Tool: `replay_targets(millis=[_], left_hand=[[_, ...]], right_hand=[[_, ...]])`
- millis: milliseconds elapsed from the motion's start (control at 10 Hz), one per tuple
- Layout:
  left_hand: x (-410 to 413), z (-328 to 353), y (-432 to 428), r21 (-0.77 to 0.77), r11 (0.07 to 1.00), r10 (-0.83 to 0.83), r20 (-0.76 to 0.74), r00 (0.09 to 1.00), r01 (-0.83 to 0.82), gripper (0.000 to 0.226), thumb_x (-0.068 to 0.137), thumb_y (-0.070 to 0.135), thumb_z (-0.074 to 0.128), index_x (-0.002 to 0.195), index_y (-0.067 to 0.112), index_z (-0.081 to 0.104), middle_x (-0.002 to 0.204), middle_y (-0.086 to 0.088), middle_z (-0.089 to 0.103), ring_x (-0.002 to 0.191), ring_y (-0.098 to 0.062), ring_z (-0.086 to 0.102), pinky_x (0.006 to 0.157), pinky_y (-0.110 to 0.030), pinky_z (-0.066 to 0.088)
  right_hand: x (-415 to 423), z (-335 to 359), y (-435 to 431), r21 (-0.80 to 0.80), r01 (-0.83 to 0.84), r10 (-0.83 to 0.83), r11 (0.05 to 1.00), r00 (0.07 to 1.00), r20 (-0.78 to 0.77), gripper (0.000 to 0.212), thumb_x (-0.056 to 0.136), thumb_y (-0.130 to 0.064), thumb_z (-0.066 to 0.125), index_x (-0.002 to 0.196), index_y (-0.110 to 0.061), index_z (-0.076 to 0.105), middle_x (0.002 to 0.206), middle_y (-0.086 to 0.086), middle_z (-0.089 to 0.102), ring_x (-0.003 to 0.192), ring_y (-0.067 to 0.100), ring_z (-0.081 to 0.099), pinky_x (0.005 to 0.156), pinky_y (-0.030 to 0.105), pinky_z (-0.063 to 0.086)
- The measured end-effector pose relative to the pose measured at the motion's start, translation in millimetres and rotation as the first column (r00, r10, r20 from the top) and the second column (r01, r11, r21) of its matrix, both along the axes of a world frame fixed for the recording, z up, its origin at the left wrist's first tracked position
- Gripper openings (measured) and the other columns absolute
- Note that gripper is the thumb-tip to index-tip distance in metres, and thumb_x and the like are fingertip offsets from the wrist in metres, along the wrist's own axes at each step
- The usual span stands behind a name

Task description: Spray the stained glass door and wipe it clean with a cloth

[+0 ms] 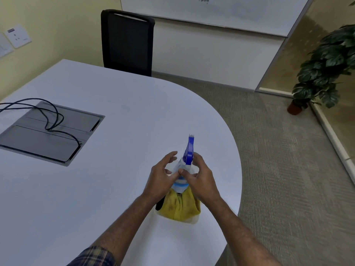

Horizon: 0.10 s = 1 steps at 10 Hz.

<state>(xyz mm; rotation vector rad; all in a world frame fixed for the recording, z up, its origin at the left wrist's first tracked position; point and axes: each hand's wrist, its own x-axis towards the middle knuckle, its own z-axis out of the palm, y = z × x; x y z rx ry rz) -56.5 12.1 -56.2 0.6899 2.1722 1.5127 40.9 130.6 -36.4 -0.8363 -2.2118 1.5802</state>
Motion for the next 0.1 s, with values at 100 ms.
replay_targets(millis=[100], left_hand=[[5.5,14.6,-5.0,-0.002,0.999,0.037,-0.018,0.999,-0.038,0.068,0.092,0.029,0.078,0.153,0.027,0.049,0.149,0.003,0.061,0.127,-0.014,0.061,0.090,-0.012,0.051]], right_hand=[[9.1,7.5,-3.8,0.008,0.053,-0.053,0.999,0.999,0.013,0.058,0.092,-0.033,0.076,0.141,-0.040,0.046,0.140,-0.018,0.056,0.121,0.003,0.056,0.096,0.033,0.058]])
